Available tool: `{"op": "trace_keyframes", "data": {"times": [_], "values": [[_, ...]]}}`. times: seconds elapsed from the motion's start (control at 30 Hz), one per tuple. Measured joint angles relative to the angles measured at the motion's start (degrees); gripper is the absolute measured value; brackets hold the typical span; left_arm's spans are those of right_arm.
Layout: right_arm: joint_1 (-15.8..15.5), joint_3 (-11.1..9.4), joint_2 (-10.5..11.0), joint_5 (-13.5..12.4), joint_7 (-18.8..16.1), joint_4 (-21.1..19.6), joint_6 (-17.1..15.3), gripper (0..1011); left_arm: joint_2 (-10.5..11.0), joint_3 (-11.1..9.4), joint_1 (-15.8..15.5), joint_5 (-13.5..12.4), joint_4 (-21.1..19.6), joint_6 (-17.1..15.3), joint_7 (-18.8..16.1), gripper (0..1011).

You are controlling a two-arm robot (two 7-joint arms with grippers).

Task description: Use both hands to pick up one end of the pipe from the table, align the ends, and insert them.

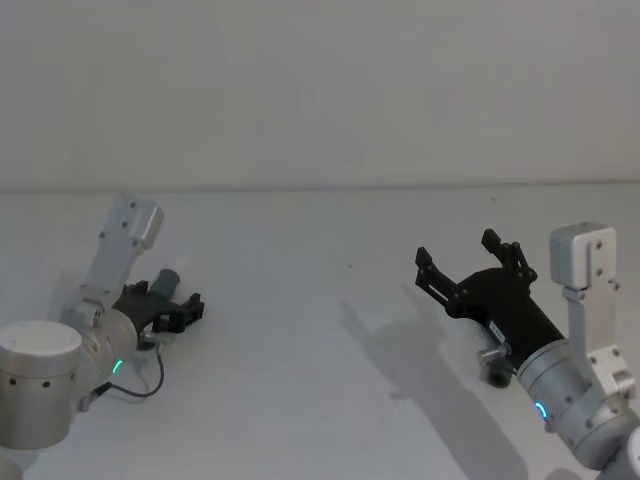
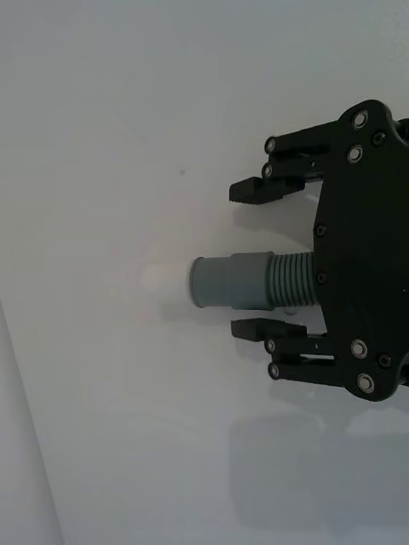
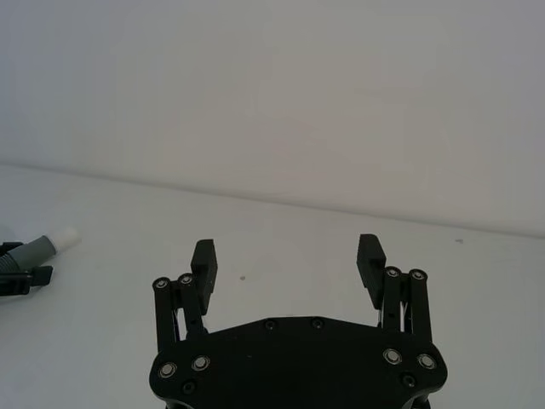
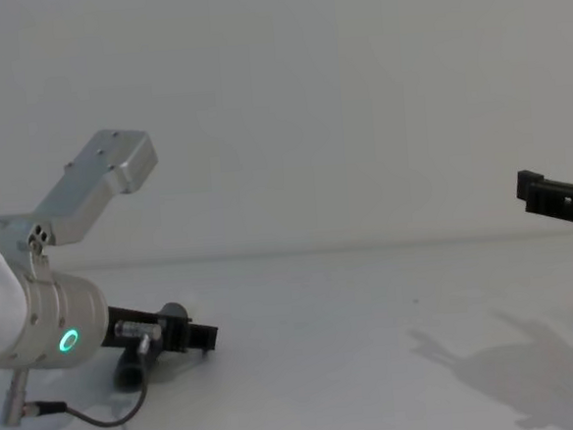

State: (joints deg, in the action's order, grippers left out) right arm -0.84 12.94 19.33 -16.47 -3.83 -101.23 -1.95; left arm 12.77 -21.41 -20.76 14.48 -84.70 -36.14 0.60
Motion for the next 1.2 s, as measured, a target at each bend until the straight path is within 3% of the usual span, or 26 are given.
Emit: {"op": "trace_keyframes", "data": {"times": [0.17,0.43,0.5,1.2], "values": [[0.0,0.0,0.0,0.0,0.0,0.0,0.0,1001,0.0,0.0,-0.1,0.0,0.1,-0.1,0.1,689],[0.0,0.0,0.0,0.0,0.0,0.0,0.0,1001,-0.1,0.1,-0.2,-0.1,0.3,-0.2,0.1,389],[0.0,0.0,0.0,0.0,0.0,0.0,0.0,1001,-0.1,0.1,-0.2,-0.1,0.3,-0.2,0.0,358],[0.0,0.0,0.0,0.0,0.0,0.0,0.0,1001,-0.1,0.1,-0.3,-0.1,0.4,-0.3,0.1,354]]}}
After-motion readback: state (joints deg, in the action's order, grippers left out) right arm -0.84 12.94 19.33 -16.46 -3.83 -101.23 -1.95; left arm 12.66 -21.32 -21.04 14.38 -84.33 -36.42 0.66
